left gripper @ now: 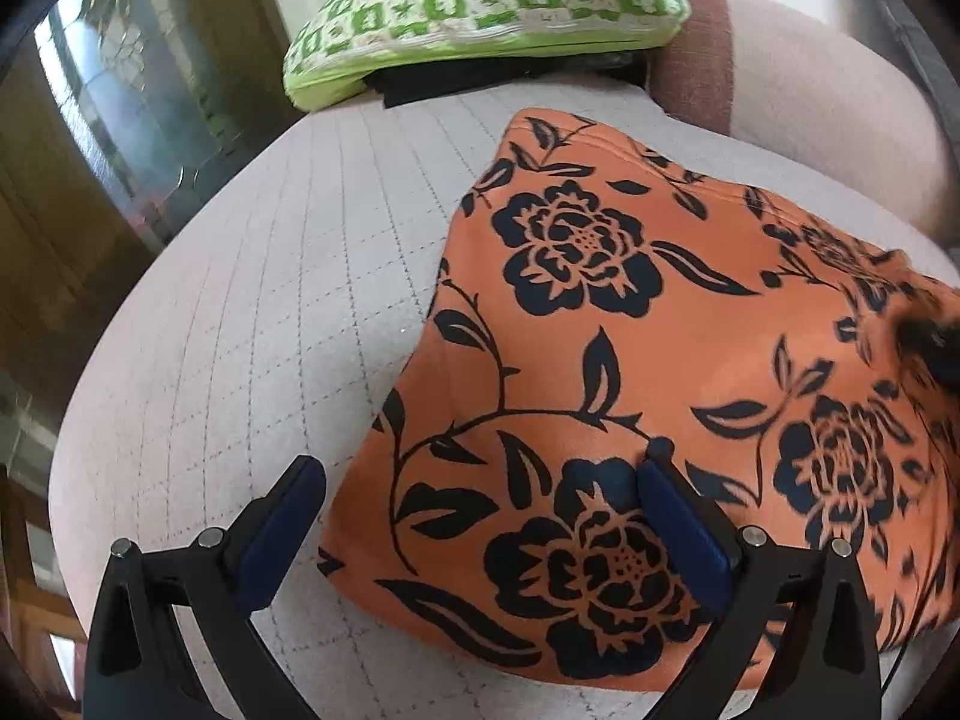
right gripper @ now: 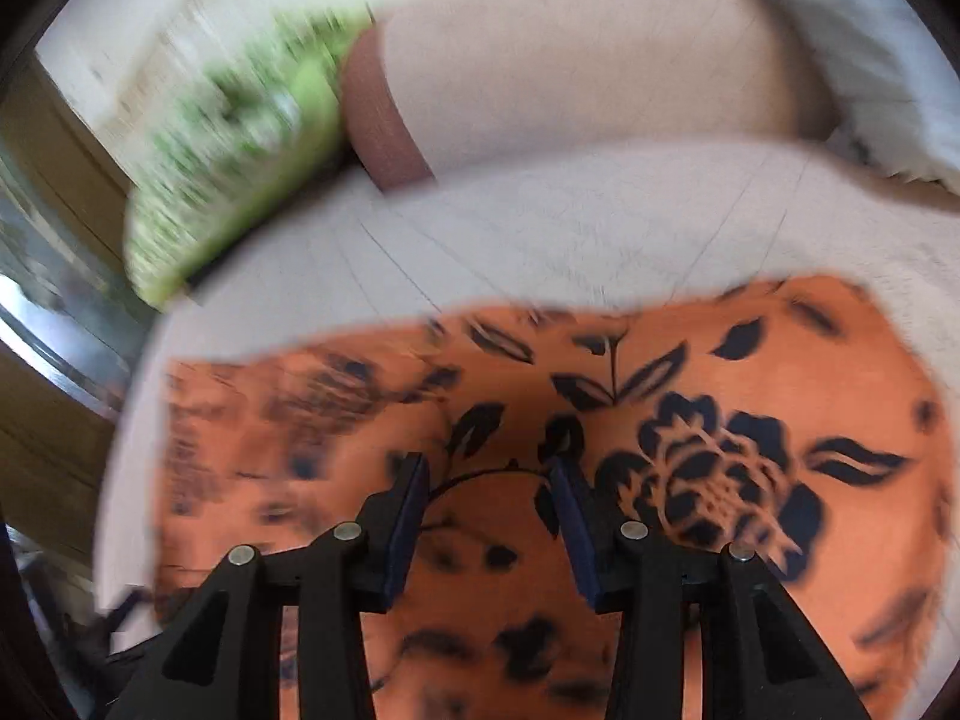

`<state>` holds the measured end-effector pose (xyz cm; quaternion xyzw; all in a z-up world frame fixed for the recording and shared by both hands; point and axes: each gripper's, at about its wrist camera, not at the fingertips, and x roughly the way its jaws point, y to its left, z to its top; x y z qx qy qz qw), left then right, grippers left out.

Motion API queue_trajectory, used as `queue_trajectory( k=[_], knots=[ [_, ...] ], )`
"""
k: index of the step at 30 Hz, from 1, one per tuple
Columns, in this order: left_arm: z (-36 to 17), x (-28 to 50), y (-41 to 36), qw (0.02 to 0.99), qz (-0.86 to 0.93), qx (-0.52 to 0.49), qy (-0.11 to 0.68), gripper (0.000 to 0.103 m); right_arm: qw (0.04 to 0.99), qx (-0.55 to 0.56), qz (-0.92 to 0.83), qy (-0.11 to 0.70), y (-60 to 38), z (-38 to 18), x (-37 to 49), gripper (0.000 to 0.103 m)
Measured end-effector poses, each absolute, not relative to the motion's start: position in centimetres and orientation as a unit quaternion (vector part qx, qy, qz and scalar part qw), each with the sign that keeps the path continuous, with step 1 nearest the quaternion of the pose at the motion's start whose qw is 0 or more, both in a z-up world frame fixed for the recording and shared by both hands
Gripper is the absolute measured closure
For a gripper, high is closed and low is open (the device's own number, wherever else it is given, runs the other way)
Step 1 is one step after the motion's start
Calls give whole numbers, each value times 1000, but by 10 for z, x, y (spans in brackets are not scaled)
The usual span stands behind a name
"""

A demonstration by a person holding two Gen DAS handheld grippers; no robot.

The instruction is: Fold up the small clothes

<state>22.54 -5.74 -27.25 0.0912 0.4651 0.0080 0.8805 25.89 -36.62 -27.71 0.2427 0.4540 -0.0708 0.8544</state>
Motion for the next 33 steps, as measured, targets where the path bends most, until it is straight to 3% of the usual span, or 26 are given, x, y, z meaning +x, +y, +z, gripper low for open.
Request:
queue_trajectory(
  k=[6,12,15,17,22,33],
  knots=[
    [-267,228,-57,888,22,75,453,0,849,289,-62,437,-377,-270,262,56],
    [-249,226,-51,904,62,55,419,0,846,328,-90,410,-413,-237,201,53],
    [-279,239,-59,872,81,115,468,0,826,334,-139,433,-438,-254,172,48],
    [-272,238,-52,880,81,86,460,0,807,358,-138,449,-452,-279,157,53],
    [-264,229,-47,881,78,70,461,0,823,341,-126,436,-432,-258,120,50],
    [-203,157,-64,936,55,93,335,0,873,289,-84,383,-380,-219,29,49]
  ],
)
